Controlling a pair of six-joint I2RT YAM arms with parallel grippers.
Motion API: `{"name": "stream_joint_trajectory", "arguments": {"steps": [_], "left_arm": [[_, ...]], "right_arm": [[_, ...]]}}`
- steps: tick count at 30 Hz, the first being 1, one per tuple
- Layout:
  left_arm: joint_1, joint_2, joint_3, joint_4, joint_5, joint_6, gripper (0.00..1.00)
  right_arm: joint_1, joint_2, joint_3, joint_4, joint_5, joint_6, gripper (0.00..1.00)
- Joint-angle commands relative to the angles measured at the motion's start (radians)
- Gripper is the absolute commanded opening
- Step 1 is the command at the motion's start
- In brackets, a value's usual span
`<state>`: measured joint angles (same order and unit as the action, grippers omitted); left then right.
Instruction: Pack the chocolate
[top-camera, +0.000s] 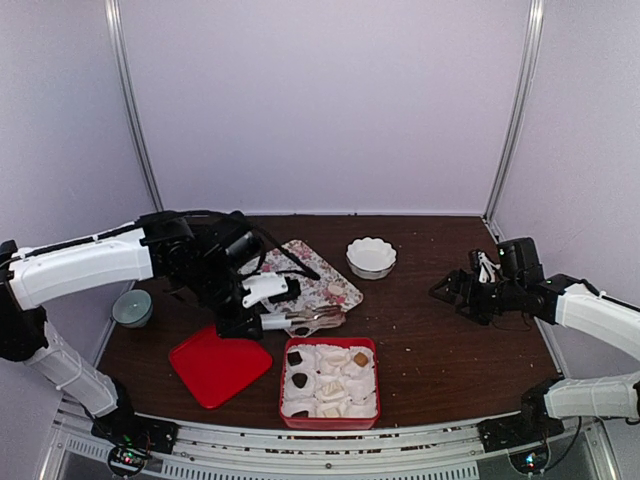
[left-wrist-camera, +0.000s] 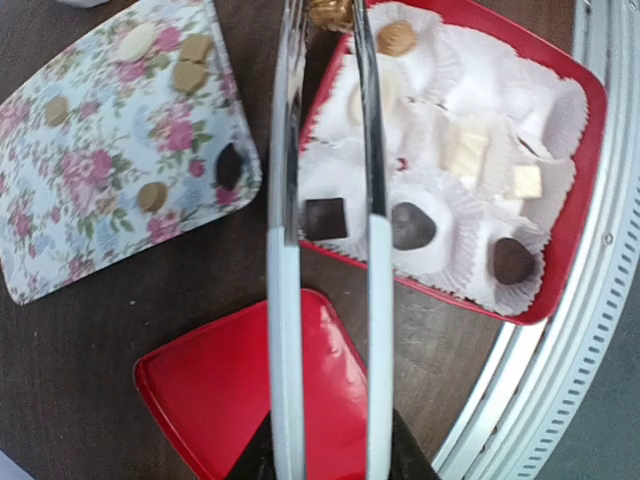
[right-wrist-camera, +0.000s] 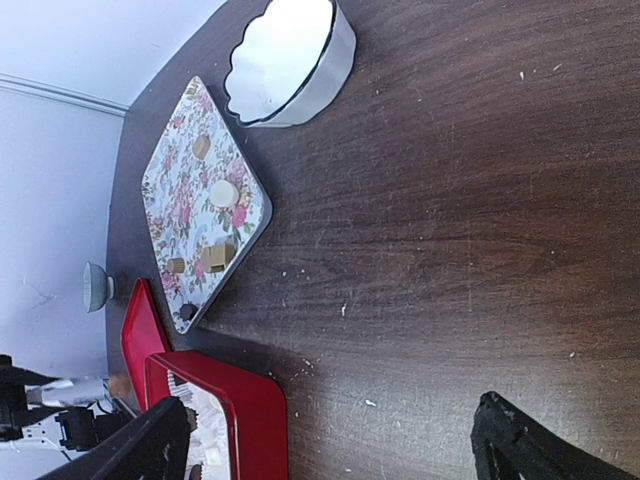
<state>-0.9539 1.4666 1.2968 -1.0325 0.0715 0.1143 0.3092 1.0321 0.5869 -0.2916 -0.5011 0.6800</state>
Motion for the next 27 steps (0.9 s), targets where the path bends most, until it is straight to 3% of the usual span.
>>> {"name": "stream_joint_trajectory", "arguments": {"steps": [1,7,17,23,27], "left_arm": [[-0.114,-0.016,-0.044,0.061,0.016,0.042,0.09],[-0.188,0.055,-0.037,0.079,0.018,0.034,0.12],[-0.22,0.172,0.005,0.096,0.049,0.067,0.15],[-0.22,0.187,0.021,0.089,0.055,0.09,0.3],[-0.219,0.167,0.015,0.081,0.051,0.086,0.34]], "right_arm": [[0.004,-0.026,-0.014,0.009,-0.018,-0.004,1.0],[0.004,-0.045,-0.04,0.016,-0.026,0.005,1.0],[0.004,-0.09,-0.058,-0.008,-0.021,0.013,1.0],[0.004,-0.094,-0.062,-0.011,-0.019,0.014,1.0],[0.004,-0.083,-0.052,-0.016,-0.019,0.006,1.0]]}}
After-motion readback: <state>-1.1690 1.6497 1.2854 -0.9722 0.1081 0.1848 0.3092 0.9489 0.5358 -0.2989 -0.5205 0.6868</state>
